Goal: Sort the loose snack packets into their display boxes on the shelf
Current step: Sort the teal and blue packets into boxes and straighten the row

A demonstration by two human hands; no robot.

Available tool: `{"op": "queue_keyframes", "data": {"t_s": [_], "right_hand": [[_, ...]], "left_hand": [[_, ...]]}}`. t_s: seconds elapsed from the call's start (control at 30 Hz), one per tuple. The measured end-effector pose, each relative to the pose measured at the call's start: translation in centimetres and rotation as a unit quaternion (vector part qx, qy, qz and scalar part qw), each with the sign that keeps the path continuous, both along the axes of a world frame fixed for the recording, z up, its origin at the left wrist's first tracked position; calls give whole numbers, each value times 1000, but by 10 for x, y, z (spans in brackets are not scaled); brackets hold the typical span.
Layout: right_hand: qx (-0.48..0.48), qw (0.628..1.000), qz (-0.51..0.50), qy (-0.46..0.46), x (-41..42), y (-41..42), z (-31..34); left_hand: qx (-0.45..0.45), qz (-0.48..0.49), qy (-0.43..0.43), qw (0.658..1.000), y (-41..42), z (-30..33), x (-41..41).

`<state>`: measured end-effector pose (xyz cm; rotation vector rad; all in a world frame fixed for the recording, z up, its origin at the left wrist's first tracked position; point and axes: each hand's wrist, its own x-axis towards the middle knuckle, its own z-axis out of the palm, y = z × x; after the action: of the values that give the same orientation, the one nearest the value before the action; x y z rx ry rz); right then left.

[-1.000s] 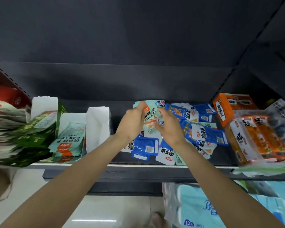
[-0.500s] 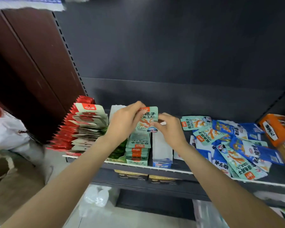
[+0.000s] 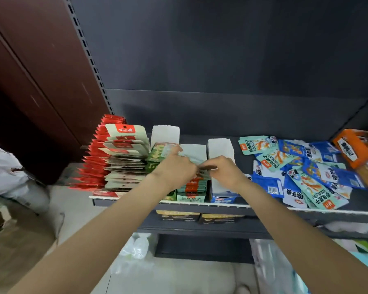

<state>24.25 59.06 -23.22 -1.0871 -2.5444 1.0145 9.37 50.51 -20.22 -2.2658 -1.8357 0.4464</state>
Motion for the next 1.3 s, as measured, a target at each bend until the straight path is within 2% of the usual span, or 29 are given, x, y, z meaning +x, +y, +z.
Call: {"op": "queue_keyframes", "data": {"t_s": [0.1, 0.17, 0.27, 0.33, 0.4, 0.43, 0.47, 0.53, 0.57, 0.67, 0.77, 0.83, 0.93, 1.1, 1.17, 1.3], "right_hand": [[-22, 1000, 1, 20, 7, 6, 1], [-41, 997, -14, 68, 15, 10, 4], [-51, 985, -62, 156, 34, 24, 8], [-31, 980, -106, 163, 54, 39, 6], [-9, 979, -155, 135, 78, 57, -3], [-2, 979, -174, 110, 92, 67, -9], [1, 980, -184, 72, 106, 78, -15], [5, 981, -190, -24, 133, 98, -27], [2, 980, -189, -65, 147, 108, -31], [-9, 977, -176, -122, 186, 132, -43], [-7, 975, -142, -172, 212, 158, -56], [-2, 971, -100, -216, 223, 170, -62], [-2, 962, -48, -267, 230, 182, -68], [-10, 966, -45, -254, 231, 186, -71], [-16, 969, -47, -240, 231, 187, -69], [-7, 985, -100, -141, 226, 182, -54]], "left_hand": [[-67, 25, -27, 997, 6, 3, 11], [-71, 42, -49, 995, 10, 6, 16], [-21, 62, -90, 994, 22, 12, 25], [24, 57, -134, 989, 35, 15, 42], [49, 48, -212, 975, 53, 15, 68], [53, 55, -277, 958, 64, 13, 84], [50, 72, -364, 927, 76, 10, 101], [6, 142, -527, 838, 102, 0, 136], [-29, 185, -573, 798, 117, -8, 152], [-115, 318, -619, 709, 160, -36, 191], [-98, 450, -637, 619, 193, -69, 210], [-73, 507, -627, 587, 205, -87, 216], [-40, 550, -608, 571, 220, -98, 223], [-2, 601, -577, 552, 232, -102, 231], [1, 608, -543, 579, 235, -99, 232], [-1, 517, -526, 676, 229, -73, 227]]}}
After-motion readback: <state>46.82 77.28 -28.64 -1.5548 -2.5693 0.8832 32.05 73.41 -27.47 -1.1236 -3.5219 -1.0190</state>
